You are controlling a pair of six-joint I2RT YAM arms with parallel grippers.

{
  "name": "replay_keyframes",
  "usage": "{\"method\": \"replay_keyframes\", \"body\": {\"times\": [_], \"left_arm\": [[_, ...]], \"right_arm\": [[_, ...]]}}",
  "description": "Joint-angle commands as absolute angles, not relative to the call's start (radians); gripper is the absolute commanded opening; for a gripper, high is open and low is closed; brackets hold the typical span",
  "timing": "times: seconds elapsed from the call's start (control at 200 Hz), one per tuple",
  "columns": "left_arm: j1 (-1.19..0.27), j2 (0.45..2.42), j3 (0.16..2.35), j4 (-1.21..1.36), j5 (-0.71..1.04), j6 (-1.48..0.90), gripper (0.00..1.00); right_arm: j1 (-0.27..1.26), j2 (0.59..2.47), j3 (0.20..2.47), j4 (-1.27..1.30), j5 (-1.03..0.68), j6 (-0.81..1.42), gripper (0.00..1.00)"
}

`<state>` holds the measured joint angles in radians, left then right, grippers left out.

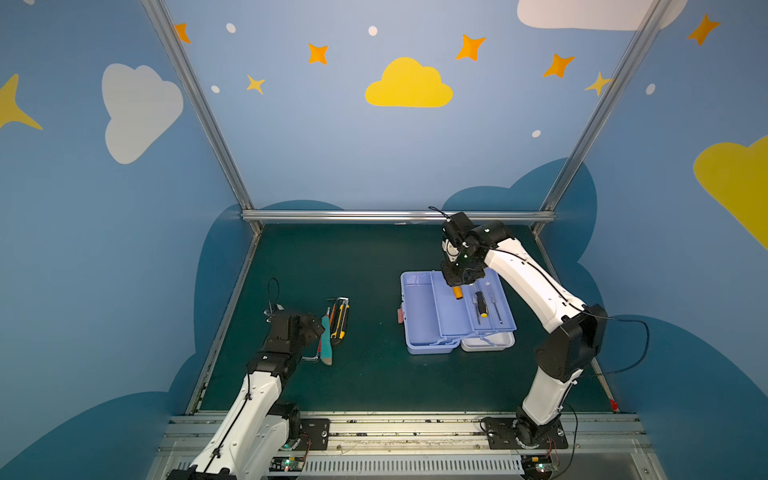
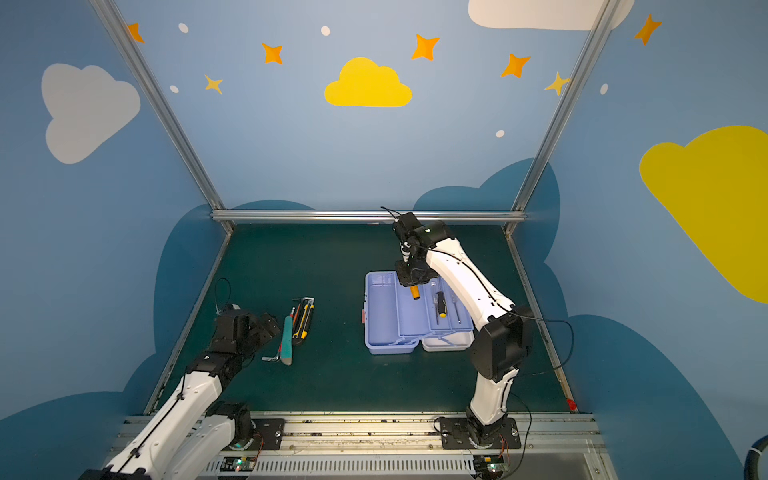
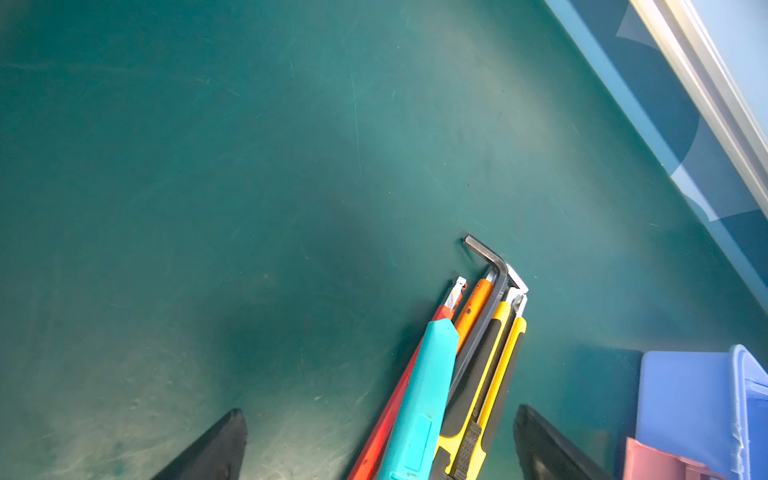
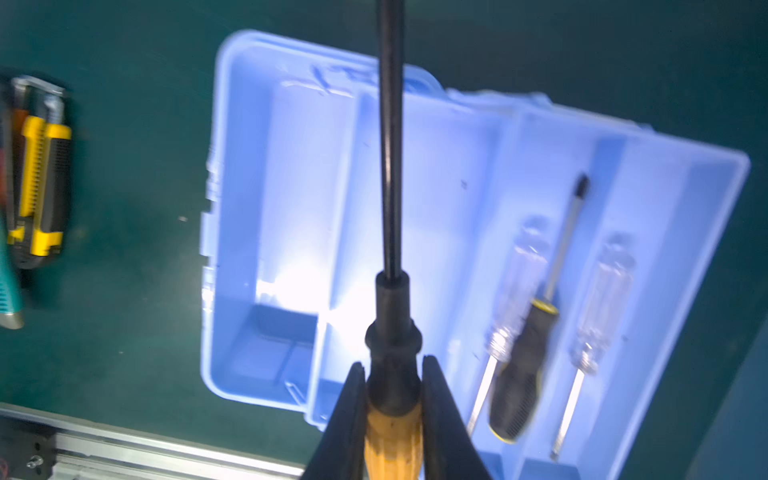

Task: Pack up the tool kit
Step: 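Carry the yellow-handled screwdriver over the tray and lower it in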

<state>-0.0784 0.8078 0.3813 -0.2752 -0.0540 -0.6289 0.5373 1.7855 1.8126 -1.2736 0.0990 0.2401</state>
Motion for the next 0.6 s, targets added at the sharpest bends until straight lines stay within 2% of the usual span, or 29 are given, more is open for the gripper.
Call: {"method": "replay_keyframes", "body": {"times": [0.0,0.32,0.596], "left_arm": [[-0.073,0.817,0.407,-0.266,-0.048,-0.625,1.0],[-0.074,0.848,0.423,-0.264,-0.022,-0.623,1.0],[-0.073,0.854,0.433,-0.265,-0.023,-0.623,1.0]], "right_arm": [[0.475,1.73,1.755,-1.276,0.135,0.212,0.0],[0.327,1.711,1.633,-1.267,0.265,0.175,0.0],[0.314,1.733,1.559,-1.201,0.156,0.179,0.0]]}}
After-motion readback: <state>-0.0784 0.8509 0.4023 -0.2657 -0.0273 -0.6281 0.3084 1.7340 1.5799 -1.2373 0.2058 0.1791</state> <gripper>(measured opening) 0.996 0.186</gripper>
